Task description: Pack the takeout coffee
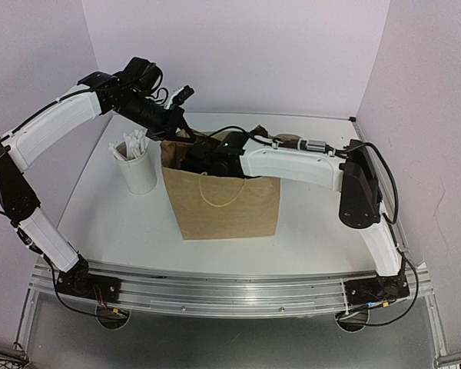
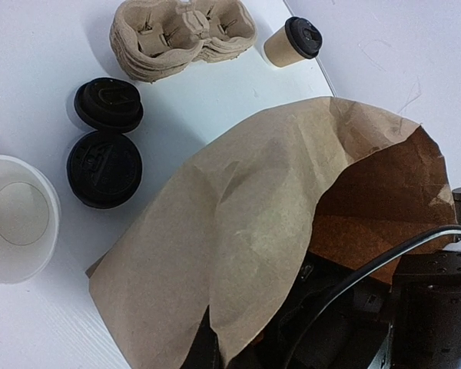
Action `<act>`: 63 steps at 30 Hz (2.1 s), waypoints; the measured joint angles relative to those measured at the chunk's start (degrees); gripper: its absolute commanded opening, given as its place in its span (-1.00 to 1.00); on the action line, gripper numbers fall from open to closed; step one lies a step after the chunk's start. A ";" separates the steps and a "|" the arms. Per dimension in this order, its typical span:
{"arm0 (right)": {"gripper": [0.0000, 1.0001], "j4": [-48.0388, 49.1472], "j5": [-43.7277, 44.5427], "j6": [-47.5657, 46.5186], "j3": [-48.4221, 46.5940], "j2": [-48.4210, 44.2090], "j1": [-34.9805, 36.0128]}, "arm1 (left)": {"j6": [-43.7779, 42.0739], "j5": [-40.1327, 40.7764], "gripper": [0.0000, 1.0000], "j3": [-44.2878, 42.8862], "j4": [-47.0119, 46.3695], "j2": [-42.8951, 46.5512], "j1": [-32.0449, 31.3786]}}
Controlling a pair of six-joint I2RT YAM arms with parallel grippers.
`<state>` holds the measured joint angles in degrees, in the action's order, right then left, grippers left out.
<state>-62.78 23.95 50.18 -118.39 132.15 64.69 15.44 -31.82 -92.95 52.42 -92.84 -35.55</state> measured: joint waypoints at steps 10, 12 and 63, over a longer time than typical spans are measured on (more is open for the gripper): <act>0.55 -1.48 0.08 -0.55 -0.57 -1.86 0.00 | -0.44 -0.99 -1.00 0.04 0.00 0.37 0.04; 0.57 -1.83 0.13 -0.76 -1.09 -2.45 0.00 | -0.53 -1.12 -1.00 0.11 0.04 0.58 0.04; 0.57 4.30 0.89 -12.44 -8.98 -26.02 0.35 | -11.30 -4.11 -1.00 -0.64 4.36 1.57 0.20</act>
<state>-58.49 24.84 37.74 -127.37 106.13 65.04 4.14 -35.92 -93.59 56.78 -91.26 -35.35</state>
